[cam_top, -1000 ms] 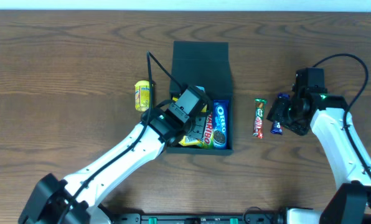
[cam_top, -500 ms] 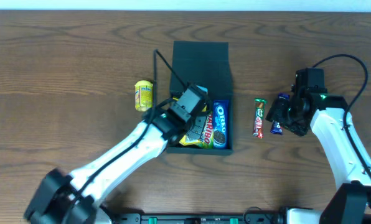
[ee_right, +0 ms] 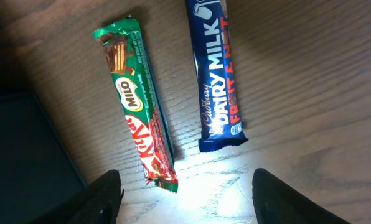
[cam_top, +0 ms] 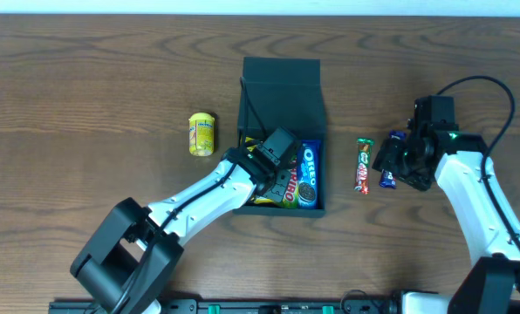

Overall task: Pack container
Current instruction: 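Lower the Hacks bag into the box with the left gripper and release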

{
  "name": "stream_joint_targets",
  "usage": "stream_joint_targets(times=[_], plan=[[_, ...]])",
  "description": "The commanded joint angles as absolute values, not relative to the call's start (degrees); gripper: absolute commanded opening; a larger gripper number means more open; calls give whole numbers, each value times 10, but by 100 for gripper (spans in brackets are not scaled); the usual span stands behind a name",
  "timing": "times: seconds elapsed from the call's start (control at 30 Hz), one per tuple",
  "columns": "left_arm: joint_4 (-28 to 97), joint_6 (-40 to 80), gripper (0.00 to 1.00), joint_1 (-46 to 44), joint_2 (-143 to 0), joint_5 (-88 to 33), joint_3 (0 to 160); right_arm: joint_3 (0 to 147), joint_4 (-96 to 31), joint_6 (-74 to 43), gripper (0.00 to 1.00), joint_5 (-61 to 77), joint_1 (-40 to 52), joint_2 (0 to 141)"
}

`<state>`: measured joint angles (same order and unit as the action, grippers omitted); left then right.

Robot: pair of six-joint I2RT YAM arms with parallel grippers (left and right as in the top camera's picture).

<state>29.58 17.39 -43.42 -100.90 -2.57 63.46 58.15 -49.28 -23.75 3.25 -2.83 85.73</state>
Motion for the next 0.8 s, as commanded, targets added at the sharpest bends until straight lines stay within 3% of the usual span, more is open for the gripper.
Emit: stream_joint_targets(times=[0.0,0.27,0.77], plan=[[297,148,6,-432,-963,-10,656,588,-494,-221,68,35,-33,846],[311,107,6,-431,-852,85,655,588,-497,-222,68,35,-33,846],[300,153,6,-431,-1012,57,612,588,-502,-222,69,35,-33,846]])
